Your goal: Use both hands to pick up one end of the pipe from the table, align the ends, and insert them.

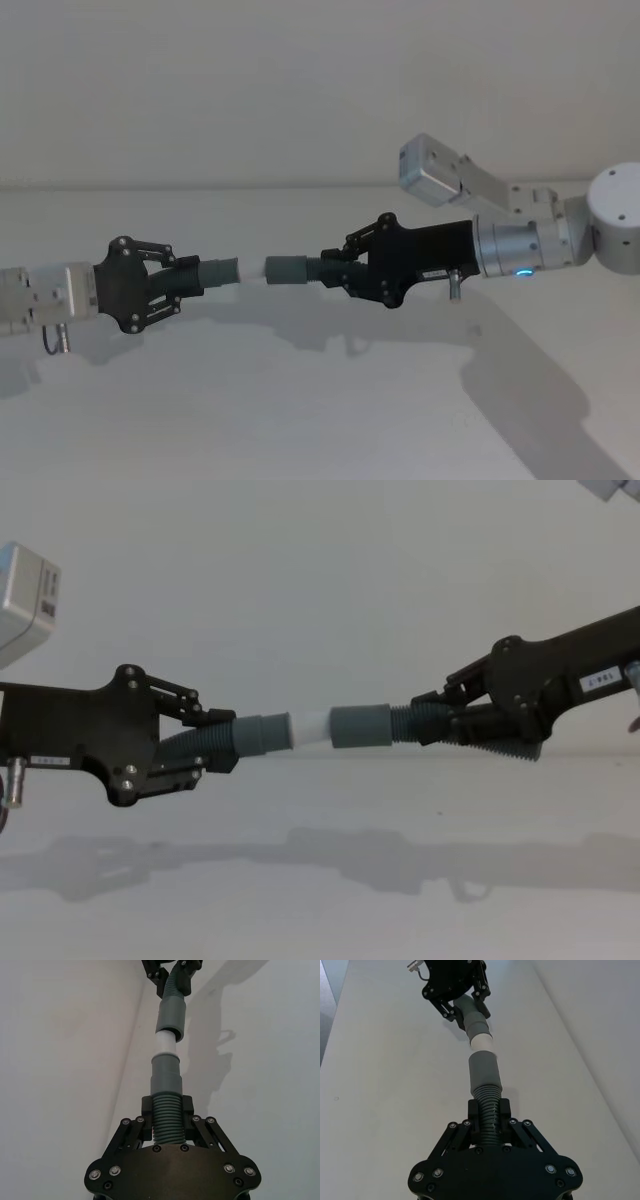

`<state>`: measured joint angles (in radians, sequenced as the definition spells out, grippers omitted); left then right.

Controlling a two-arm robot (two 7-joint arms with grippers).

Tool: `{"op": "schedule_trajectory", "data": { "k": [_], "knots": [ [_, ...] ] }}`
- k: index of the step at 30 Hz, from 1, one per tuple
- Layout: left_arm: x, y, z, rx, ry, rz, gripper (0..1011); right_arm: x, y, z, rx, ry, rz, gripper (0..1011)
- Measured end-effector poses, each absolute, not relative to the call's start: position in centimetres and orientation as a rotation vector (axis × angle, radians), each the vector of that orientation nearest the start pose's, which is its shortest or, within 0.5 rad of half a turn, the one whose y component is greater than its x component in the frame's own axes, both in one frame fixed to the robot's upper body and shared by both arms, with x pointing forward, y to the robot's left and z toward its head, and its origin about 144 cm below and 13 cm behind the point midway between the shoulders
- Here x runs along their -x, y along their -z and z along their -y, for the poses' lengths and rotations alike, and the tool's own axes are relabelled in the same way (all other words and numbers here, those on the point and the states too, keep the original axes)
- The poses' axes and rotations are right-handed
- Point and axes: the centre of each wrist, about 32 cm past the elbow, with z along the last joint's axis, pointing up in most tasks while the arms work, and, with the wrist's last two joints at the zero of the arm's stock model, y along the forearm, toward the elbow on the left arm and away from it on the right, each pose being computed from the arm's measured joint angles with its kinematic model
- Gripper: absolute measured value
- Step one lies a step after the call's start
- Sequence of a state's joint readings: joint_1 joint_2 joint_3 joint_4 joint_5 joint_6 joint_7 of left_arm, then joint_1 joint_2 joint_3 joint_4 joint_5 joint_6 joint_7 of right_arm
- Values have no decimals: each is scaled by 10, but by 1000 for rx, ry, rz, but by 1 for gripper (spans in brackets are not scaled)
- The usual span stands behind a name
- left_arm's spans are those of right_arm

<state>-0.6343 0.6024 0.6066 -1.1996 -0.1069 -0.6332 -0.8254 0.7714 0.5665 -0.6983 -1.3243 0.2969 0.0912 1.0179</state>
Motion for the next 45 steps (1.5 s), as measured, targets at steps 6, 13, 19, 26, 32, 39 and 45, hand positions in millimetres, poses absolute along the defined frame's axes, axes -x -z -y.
{"op": "schedule_trajectory", "data": {
  "k": [6,13,19,26,32,39,45],
  "knots": [
    [-590,-1240,-316,-309,-252,821,304,-604,-1304,257,466,197,283,213],
    [-590,-1240,-316,-309,-252,820,304,-605,-1304,255,463,196,278,213],
    [-590,-1240,-316,-309,-252,820,304,-606,-1304,255,462,196,274,213],
    [-590,-1240,-316,-309,-252,820,304,-606,-1305,255,461,196,270,213],
    [-590,-1240,-316,-309,-252,820,304,-607,-1304,256,461,199,265,213],
    [-590,-1240,-316,-309,-252,821,304,-608,-1304,257,463,200,260,213],
    [-589,-1240,-316,-309,-252,821,304,-608,-1304,258,464,202,256,213]
  ]
}}
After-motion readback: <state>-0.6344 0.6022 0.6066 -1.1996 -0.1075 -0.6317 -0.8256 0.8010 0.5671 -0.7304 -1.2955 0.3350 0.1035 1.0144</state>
